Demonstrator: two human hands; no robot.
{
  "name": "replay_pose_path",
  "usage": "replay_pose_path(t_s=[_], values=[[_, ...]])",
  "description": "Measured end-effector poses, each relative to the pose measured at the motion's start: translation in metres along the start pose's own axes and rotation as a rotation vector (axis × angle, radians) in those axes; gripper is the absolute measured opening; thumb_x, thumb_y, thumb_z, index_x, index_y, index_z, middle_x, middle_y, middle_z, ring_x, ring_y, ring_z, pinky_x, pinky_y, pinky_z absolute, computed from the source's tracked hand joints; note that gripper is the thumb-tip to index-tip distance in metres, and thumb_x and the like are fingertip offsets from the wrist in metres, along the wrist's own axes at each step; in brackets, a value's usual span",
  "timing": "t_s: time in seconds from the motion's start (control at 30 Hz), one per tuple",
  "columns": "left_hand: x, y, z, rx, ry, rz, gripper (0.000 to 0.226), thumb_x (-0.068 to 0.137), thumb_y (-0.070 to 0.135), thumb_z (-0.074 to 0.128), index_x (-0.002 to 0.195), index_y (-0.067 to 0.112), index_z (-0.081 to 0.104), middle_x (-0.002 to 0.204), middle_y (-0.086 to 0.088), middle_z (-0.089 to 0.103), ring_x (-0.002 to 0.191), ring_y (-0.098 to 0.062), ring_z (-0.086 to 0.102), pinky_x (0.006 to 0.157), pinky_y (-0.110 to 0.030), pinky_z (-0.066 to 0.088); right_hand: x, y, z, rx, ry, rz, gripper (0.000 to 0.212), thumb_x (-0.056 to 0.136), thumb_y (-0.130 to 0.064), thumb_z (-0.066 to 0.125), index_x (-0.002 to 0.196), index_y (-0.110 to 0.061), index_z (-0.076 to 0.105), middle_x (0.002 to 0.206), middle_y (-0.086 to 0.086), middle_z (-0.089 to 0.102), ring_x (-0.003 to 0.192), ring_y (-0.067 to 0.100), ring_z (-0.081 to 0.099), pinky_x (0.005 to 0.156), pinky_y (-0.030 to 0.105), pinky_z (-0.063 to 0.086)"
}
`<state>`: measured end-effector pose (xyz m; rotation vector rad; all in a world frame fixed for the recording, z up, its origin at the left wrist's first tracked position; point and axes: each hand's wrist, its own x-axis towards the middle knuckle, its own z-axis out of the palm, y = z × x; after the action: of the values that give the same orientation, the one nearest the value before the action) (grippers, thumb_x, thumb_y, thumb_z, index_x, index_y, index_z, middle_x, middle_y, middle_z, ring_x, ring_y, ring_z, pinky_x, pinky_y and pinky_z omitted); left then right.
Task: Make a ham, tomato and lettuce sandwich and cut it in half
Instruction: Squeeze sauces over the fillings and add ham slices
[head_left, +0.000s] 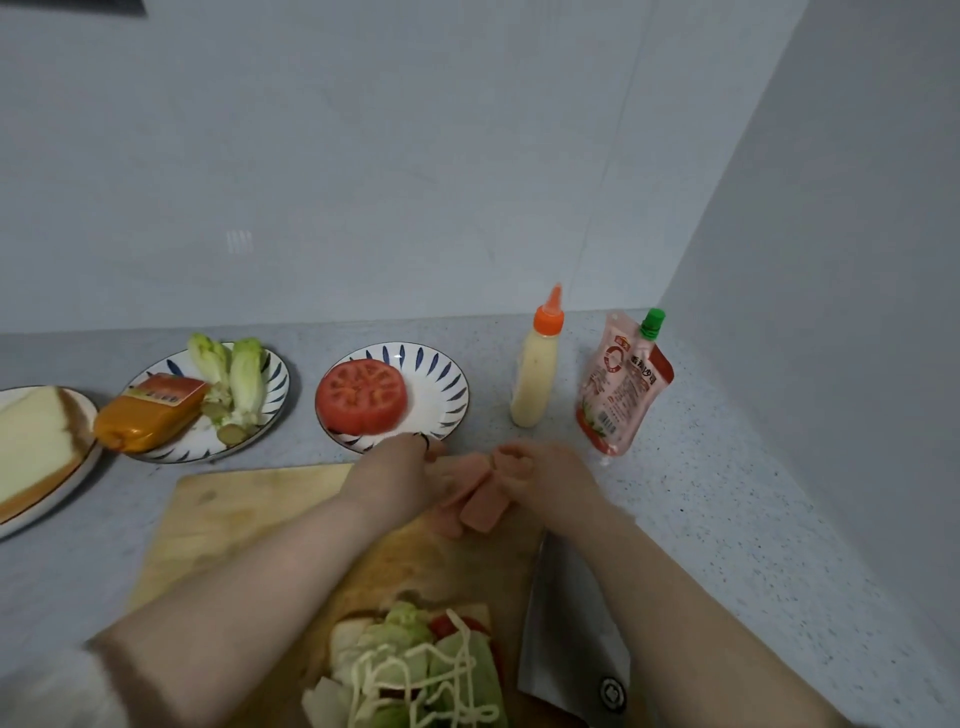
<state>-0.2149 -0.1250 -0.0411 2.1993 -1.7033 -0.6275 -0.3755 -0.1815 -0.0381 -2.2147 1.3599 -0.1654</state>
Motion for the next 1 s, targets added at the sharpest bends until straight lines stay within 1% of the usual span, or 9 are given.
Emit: replay_pose_path(t_s=[0.13, 0.23, 0.33, 0.5, 0.63, 0.73, 0.8, 0.9, 1.0], values=[[-0.001, -0.004, 0.009, 0.113, -0.045, 0.023, 0.042, 0.076, 0.043, 0.063, 0.109, 0.016, 0.059, 0.112, -0.008, 0.06, 0.104, -0.024, 0.054, 0.083, -0.03, 0.041, 0.014, -0.007, 0.011, -0.194, -0.066, -0.033, 0.05, 0.086, -0.031, 0.052, 0.135, -0.03, 0.039, 0.14, -0.001, 0.043, 0.128, 0.022, 0.037, 0.106, 0.037, 0.029], [0.0, -0.005, 0.012, 0.247, -0.063, 0.023, 0.045, 0.076, 0.049, 0.061, 0.106, 0.015, 0.06, 0.108, -0.009, 0.057, 0.103, -0.024, 0.053, 0.082, -0.032, 0.04, 0.017, -0.009, 0.015, -0.211, -0.1, -0.035, 0.053, 0.085, -0.03, 0.053, 0.135, -0.035, 0.035, 0.14, 0.0, 0.042, 0.13, 0.02, 0.034, 0.105, 0.038, 0.029], [0.0, -0.004, 0.015, 0.306, -0.036, 0.031, 0.043, 0.076, 0.05, 0.059, 0.102, 0.015, 0.061, 0.105, -0.007, 0.059, 0.101, -0.023, 0.053, 0.077, -0.029, 0.038, 0.018, -0.009, 0.017, -0.189, -0.083, -0.057, 0.054, 0.084, -0.028, 0.054, 0.135, -0.035, 0.036, 0.137, 0.005, 0.042, 0.125, 0.021, 0.039, 0.099, 0.035, 0.034], [0.001, -0.005, 0.012, 0.121, 0.037, 0.023, 0.034, 0.078, 0.036, 0.061, 0.109, 0.024, 0.06, 0.109, -0.002, 0.063, 0.104, -0.02, 0.056, 0.081, -0.026, 0.04, 0.022, -0.008, 0.017, -0.139, -0.033, -0.14, 0.044, 0.083, -0.025, 0.056, 0.126, -0.029, 0.049, 0.123, -0.002, 0.054, 0.117, 0.016, 0.04, 0.081, 0.023, 0.027], [-0.003, -0.005, 0.008, -0.009, 0.079, 0.044, 0.024, 0.08, 0.03, 0.061, 0.103, 0.021, 0.065, 0.104, -0.001, 0.067, 0.098, -0.019, 0.059, 0.083, -0.027, 0.044, 0.02, -0.012, 0.017, 0.043, 0.04, -0.115, 0.021, 0.085, -0.021, 0.058, 0.104, -0.023, 0.063, 0.098, -0.008, 0.059, 0.078, -0.001, 0.044, 0.057, 0.009, 0.026], [-0.011, -0.004, -0.007, -0.225, 0.106, 0.06, 0.017, 0.079, 0.026, 0.066, 0.093, 0.016, 0.069, 0.089, -0.002, 0.069, 0.086, -0.017, 0.062, 0.078, -0.027, 0.047, 0.011, -0.019, 0.009, 0.258, 0.046, -0.094, 0.015, 0.083, -0.02, 0.062, 0.098, -0.021, 0.066, 0.081, -0.015, 0.056, 0.073, -0.003, 0.048, 0.06, 0.007, 0.034], [-0.018, -0.005, -0.023, -0.347, 0.12, 0.069, 0.015, 0.079, 0.023, 0.067, 0.09, 0.014, 0.07, 0.079, 0.001, 0.067, 0.073, -0.009, 0.06, 0.067, -0.015, 0.046, 0.001, -0.027, -0.001, 0.384, 0.069, -0.093, 0.01, 0.08, -0.021, 0.065, 0.089, -0.024, 0.065, 0.074, -0.019, 0.055, 0.072, 0.0, 0.053, 0.057, 0.005, 0.038], [-0.038, -0.008, -0.044, -0.381, 0.11, 0.079, 0.015, 0.08, 0.021, 0.067, 0.093, 0.016, 0.07, 0.069, 0.013, 0.06, 0.062, 0.004, 0.052, 0.055, 0.0, 0.039, -0.021, -0.045, -0.008, 0.466, 0.022, -0.092, 0.012, 0.077, -0.022, 0.069, 0.074, -0.028, 0.06, 0.069, -0.014, 0.057, 0.063, -0.002, 0.053, 0.047, 0.001, 0.039], [-0.065, -0.018, -0.052, -0.359, 0.025, 0.051, 0.012, 0.078, 0.017, 0.068, 0.089, 0.014, 0.072, 0.061, 0.015, 0.059, 0.053, 0.005, 0.051, 0.049, 0.0, 0.037, -0.039, -0.058, -0.002, 0.43, -0.11, -0.044, 0.018, 0.075, -0.022, 0.072, 0.065, -0.028, 0.058, 0.07, -0.009, 0.06, 0.06, -0.001, 0.055, 0.05, 0.005, 0.041]])
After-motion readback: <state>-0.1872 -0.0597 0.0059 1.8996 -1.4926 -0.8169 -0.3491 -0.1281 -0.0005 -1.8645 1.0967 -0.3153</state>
